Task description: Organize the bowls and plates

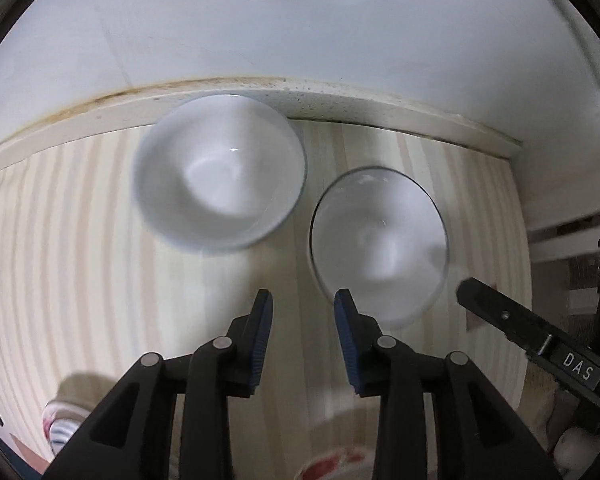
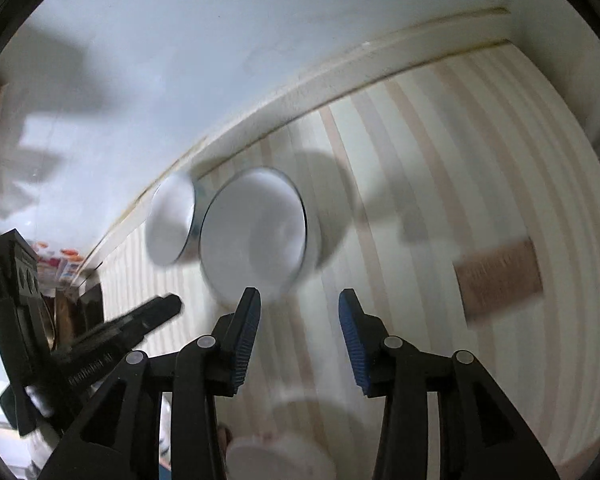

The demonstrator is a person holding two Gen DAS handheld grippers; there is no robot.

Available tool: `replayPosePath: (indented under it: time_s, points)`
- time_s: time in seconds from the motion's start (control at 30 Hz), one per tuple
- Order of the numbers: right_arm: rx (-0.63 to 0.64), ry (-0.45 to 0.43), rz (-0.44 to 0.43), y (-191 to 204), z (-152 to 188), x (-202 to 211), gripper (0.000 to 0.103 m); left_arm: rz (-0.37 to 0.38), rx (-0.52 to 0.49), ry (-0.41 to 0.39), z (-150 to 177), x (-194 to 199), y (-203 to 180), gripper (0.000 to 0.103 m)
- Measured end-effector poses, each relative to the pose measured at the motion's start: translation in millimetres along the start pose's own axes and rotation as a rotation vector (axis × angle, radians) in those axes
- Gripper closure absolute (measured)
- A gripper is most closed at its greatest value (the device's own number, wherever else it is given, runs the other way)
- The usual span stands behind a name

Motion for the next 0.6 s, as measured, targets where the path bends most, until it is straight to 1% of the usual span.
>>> replayPosePath:
  time_s: [0.07, 0.13, 0.17, 0.2, 0.23, 0.27, 0.3, 0.37, 0.5, 0.6]
  points:
    - [0.013, 0.012, 0.016, 4.7, -13.1, -19.6, 0.06, -0.012, -0.003, 0.024, -6.5, -17.9, -2.4, 0.073]
    - [0.035, 0.024, 0.04, 7.4, -18.4, -36.8, 0.061, -0.025, -0.014, 0.032, -8.2, -25.3, -4.1, 0.074]
    - [0.04, 0.035, 0.054, 5.1, -23.3, -43.1, 0.067, -0.034, -0.027, 0.029, -10.5, -30.7, -5.9, 0.075]
    - [0.044, 0.045, 0.067, 4.4, -26.1, -51.0, 0.077, -0.036, -0.035, 0.026, -10.5, -32.7, -6.6, 0.078]
    - [0.047, 0.054, 0.08, 3.1, -27.0, -59.3, 0.081, -0.03, -0.042, 0.019, -12.0, -34.0, -8.6, 0.085]
    - [0.048, 0.061, 0.089, 1.3, -28.4, -65.3, 0.088, -0.017, -0.054, 0.016, -12.9, -35.2, -11.7, 0.087]
    - [0.044, 0.059, 0.085, 0.3, -29.7, -69.0, 0.09, -0.018, -0.063, 0.015, -13.9, -35.9, -12.7, 0.087]
    - [0.047, 0.055, 0.078, 0.5, -30.5, -71.5, 0.092, -0.029, -0.089, 0.007, -13.4, -34.6, -16.4, 0.087]
    - [0.063, 0.039, 0.099, 2.0, -28.9, -69.0, 0.092, -0.026, -0.098, 0.006, -13.0, -33.0, -19.5, 0.087]
    - [0.07, 0.039, 0.106, 1.2, -26.7, -67.3, 0.092, -0.027, -0.113, -0.011, -11.7, -26.2, -24.1, 0.087]
Point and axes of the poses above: each gripper's, at about its wrist camera, not at the fingertips, and x roughly against the way its jaws point, y to its left, z to its underside, the point moved 4 cm from there along -x, roughly the way its jaws point, and after that the axes turned 9 degrees about -y, right-handed, at the moved point
